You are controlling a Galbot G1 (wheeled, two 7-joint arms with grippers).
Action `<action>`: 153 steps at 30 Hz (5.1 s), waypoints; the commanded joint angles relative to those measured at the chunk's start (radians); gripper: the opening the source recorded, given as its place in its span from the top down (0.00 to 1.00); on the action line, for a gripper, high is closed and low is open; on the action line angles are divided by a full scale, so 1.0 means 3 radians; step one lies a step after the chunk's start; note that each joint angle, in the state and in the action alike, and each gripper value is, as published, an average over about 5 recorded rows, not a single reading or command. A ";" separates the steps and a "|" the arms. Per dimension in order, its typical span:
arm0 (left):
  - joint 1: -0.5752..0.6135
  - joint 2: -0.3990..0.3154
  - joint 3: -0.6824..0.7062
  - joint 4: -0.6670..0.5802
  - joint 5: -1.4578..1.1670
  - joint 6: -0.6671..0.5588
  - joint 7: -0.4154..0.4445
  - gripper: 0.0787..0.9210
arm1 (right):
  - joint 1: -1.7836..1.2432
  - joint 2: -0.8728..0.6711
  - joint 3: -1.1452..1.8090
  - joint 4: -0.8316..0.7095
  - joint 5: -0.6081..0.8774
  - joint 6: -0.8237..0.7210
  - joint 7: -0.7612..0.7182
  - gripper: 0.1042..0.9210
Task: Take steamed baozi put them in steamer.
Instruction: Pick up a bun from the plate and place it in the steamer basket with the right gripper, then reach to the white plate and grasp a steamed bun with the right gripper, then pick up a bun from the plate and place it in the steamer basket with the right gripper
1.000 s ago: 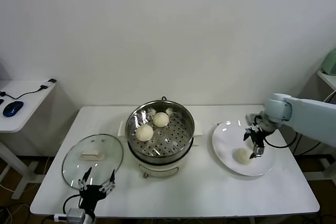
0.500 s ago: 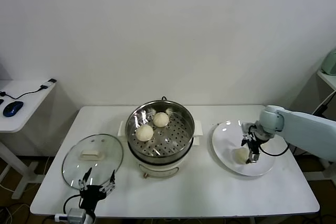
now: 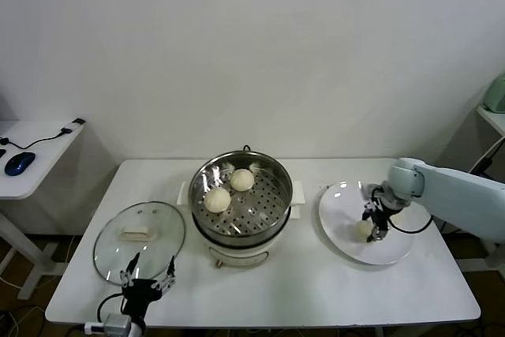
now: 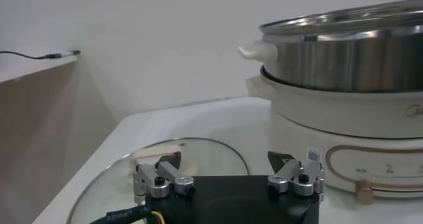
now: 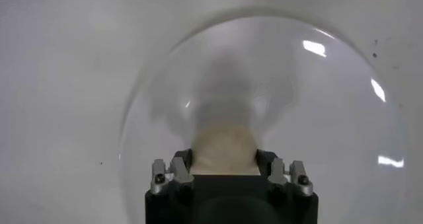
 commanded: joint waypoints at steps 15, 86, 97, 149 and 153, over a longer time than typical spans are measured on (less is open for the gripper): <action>-0.0008 0.0022 0.0039 -0.0012 0.0032 -0.0001 -0.0003 0.12 | 0.2496 0.1487 -0.0385 0.0792 0.0676 0.1437 -0.0693 0.34; 0.0013 -0.0005 0.0068 -0.0032 0.0088 -0.0078 -0.0010 0.12 | 0.2386 -0.0050 -0.1609 0.0226 0.0465 0.0937 -0.0681 0.12; 0.0038 -0.0032 0.0015 -0.0103 0.0073 -0.0068 0.0001 0.12 | 0.0251 -0.0546 0.0147 -0.0484 -0.0396 0.0717 -0.0592 0.12; 0.0096 -0.0067 -0.0008 -0.0036 0.0141 -0.0069 0.0001 0.12 | 0.1146 0.0077 -0.0474 -0.0181 0.0728 0.0361 -0.0348 0.30; 0.0107 -0.0058 -0.0003 -0.0054 0.0147 -0.0059 0.0002 0.12 | 0.2038 0.0280 -0.1142 0.0244 0.1435 0.0166 -0.0330 0.30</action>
